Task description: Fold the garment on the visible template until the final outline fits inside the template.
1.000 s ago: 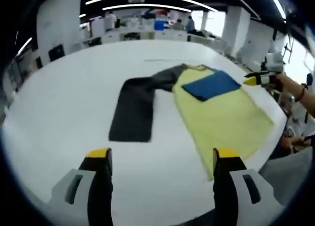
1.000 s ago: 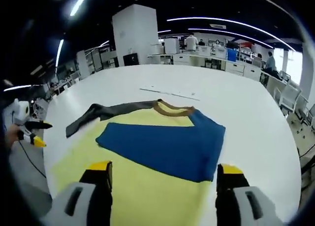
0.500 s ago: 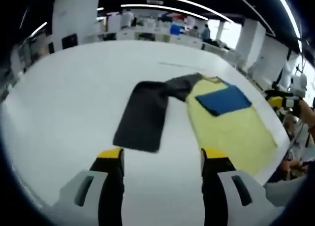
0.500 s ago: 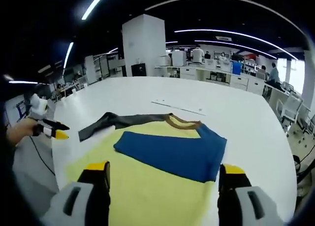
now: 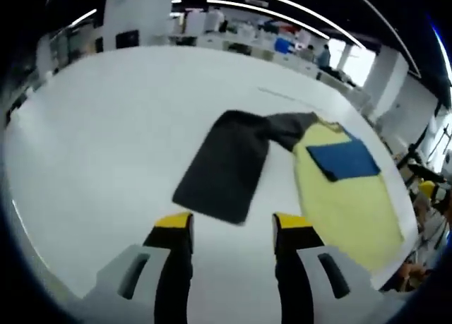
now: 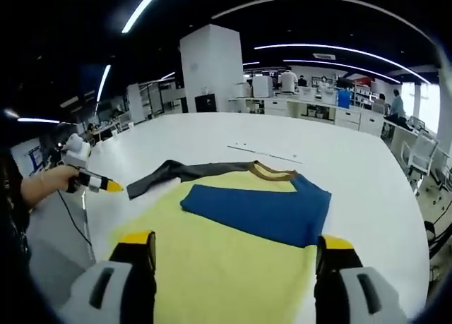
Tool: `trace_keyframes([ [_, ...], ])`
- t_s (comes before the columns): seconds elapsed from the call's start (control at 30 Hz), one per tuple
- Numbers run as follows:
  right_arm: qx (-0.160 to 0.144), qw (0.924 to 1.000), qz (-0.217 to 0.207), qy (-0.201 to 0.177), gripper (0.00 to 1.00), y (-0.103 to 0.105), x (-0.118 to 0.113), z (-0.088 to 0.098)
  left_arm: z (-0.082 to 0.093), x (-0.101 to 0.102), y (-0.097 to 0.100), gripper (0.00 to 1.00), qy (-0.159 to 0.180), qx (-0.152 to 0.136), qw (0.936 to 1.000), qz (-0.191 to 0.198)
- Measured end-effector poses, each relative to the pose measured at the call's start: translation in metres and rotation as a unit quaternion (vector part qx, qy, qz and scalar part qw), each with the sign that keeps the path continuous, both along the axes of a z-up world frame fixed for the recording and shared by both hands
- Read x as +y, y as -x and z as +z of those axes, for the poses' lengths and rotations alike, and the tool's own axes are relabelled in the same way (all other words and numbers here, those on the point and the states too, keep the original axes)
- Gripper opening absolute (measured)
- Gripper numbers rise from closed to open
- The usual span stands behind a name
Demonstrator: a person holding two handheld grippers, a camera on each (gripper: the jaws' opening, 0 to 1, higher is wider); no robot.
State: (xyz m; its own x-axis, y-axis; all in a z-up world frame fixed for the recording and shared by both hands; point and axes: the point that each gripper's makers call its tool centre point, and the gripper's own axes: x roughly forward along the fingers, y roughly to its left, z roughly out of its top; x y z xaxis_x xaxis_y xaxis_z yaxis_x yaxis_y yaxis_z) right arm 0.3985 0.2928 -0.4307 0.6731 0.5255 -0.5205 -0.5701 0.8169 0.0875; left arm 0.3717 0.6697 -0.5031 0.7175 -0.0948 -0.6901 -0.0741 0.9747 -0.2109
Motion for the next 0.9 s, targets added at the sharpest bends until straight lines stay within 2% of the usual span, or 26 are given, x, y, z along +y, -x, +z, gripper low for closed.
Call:
trace_keyframes([
  [0.3, -0.004, 0.9998, 0.001, 0.019, 0.99, 0.018, 0.000, -0.005, -0.016, 0.006, -0.007, 0.34, 0.001, 0.021, 0.9988, 0.043],
  [0.43, -0.005, 0.9997, -0.017, 0.016, 0.98, 0.018, -0.007, -0.003, -0.024, 0.003, -0.009, 0.30, -0.005, 0.037, 0.9982, 0.048],
  [0.53, -0.002, 0.9996, -0.027, 0.013, 0.97, 0.016, -0.017, -0.005, -0.027, 0.000, -0.013, 0.28, -0.005, 0.038, 0.9979, 0.052],
  [0.67, -0.008, 0.9993, -0.033, 0.018, 0.96, 0.014, -0.022, -0.006, -0.034, -0.001, -0.012, 0.25, -0.004, 0.059, 0.9959, 0.069],
  [0.7, -0.008, 0.9992, -0.035, 0.016, 0.96, 0.013, -0.024, -0.006, -0.031, 0.007, -0.017, 0.23, -0.026, 0.043, 0.9953, 0.082],
  [0.73, -0.009, 0.9991, -0.040, 0.014, 0.95, 0.012, -0.026, -0.008, -0.033, 0.003, -0.014, 0.23, -0.019, 0.057, 0.9951, 0.079],
  [0.77, -0.008, 0.9989, -0.043, 0.014, 0.95, 0.011, -0.028, -0.010, -0.033, 0.005, -0.017, 0.22, -0.026, 0.051, 0.9948, 0.085],
  [0.9, 0.002, 0.9985, -0.050, 0.022, 0.94, 0.013, -0.033, -0.017, -0.033, 0.005, -0.015, 0.19, -0.034, 0.064, 0.9928, 0.096],
])
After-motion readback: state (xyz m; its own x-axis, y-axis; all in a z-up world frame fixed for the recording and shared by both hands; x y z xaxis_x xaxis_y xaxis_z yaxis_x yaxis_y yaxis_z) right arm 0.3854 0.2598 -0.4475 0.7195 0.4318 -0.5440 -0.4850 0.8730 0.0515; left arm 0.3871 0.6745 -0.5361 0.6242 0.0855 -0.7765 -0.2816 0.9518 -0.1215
